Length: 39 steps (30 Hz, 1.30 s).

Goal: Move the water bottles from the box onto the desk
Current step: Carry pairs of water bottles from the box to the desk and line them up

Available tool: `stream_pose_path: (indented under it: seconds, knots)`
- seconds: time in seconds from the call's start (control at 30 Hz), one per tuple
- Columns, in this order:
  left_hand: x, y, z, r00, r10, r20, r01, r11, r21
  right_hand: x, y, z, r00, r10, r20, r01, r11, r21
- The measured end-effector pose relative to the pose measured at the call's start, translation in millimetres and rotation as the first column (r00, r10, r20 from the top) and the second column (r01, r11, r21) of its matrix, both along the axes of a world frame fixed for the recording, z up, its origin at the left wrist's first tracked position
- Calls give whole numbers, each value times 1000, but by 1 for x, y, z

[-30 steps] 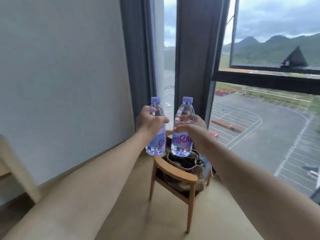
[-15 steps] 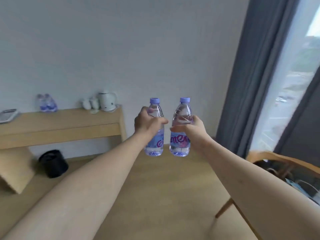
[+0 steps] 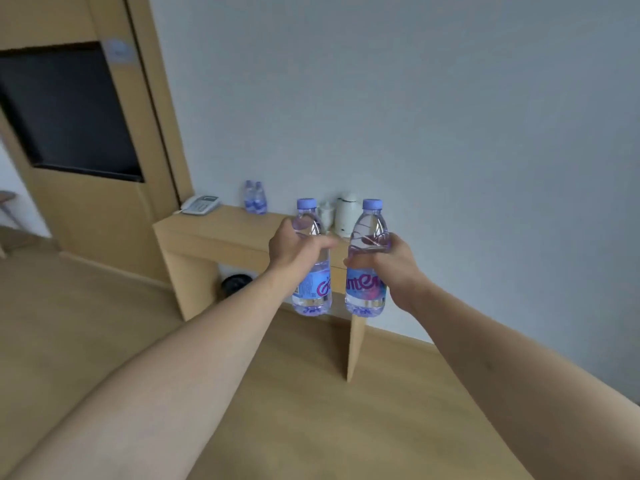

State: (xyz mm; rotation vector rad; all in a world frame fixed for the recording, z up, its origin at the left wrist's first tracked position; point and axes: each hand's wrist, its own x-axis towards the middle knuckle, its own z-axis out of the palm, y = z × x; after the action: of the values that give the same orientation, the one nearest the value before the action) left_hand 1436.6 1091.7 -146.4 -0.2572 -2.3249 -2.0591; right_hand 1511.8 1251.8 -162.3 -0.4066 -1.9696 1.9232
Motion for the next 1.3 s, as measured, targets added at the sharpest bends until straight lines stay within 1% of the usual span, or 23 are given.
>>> stream_pose_path:
  seconds: [0.1,0.2,0.33,0.47,0.6,0.9,1.13,1.3]
  knots:
    - [-33,-8,0,997,77,7,-78,997,19,-52,-1,-1,995,102,12,-103,995,15]
    - [-65,-25,-8,988,155,27,-156,987,40,-99,-13,-10,980,193,36,-193,981,-6]
    - [-119,-51,-20,971,235,42,-237,971,41,-161,-34,-22,960,272,62,-273,962,12]
    - [-188,-77,-32,961,274,42,-276,961,29,-237,-60,-34,949,305,82,-307,952,14]
    - [-274,-106,-41,962,271,42,-271,963,-2,-323,-94,-43,954,290,78,-291,957,-3]
    - [-466,-164,-45,977,195,89,-186,978,-95,-500,-152,-47,970,210,120,-207,978,-37]
    - [-592,-171,-65,976,156,155,-137,983,-125,-620,-157,-70,964,177,199,-171,984,-47]
    - [-696,-151,-84,975,141,170,-116,982,-146,-722,-141,-93,965,167,201,-160,986,-51]
